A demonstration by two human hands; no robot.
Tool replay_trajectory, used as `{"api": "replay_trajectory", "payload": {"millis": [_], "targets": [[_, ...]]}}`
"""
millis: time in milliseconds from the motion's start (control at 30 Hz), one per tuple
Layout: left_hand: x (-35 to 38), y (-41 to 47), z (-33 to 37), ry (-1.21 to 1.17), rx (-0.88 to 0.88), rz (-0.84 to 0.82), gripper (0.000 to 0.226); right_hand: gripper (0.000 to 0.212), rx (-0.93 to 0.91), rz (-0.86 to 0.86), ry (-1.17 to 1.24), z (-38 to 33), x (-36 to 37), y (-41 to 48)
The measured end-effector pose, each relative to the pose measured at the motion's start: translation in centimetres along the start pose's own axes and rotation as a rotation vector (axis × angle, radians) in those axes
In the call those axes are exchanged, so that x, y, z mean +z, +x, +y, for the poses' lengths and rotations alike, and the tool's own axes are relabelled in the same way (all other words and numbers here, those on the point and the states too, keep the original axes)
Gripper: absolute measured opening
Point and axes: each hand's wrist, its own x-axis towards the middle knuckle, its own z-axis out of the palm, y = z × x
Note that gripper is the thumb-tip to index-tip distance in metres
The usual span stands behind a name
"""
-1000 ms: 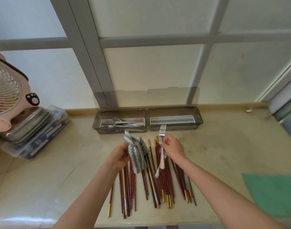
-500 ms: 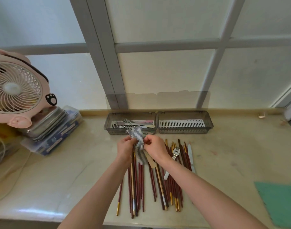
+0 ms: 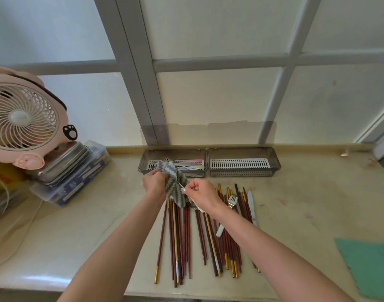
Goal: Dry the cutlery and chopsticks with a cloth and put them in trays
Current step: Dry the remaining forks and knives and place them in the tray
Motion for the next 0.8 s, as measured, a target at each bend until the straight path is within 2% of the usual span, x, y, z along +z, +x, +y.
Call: {"api": "replay_trajectory", "payload": {"millis": [100,133,200,300,500,633,733,800], "targets": [[-0.6,0.1,0.7,-0.16,-0.042,0.085,0.015,0.012,0.026,-0.008,0.034,0.1,-0.1,-0.1],[-1.2,0.3,1.1,-0.219,-0.072,0.095,0.02,0.01,0.035,0.003,0.065,0.2,-0.2,-0.2],[-2.1,1.2,1.3,-0.288,-0.148,-0.034,0.023,0.01,0.029,0.045,0.157,0.3,-0.6,-0.3],[-2.1,-0.2,0.8,-0.203,-0.215,-0.334,0.024,0.006,0.0,0.107,0.326,0.0,-1.2,-0.1],[-0.8,-2.2,-1.5,-0.176,-0.136,-0.544,0.026,0.008,-0.057,0.218,0.472,-0.2,-0.2,0.3],[-0.6,-2.4,-2.1,-0.101,-0.032,-0.581,0.02,0.01,-0.084,0.202,0.489,0.1,0.8,0.1],[-0.7,-2.7,-2.1,-0.104,0.002,-0.583,0.032,0.011,-0.058,0.178,0.415,-0.1,1.3,0.2],[-0.8,-2.6,-2.0,-0.113,-0.004,-0.546,0.037,0.009,-0.032,0.104,0.393,-0.1,0.9,0.2]]}}
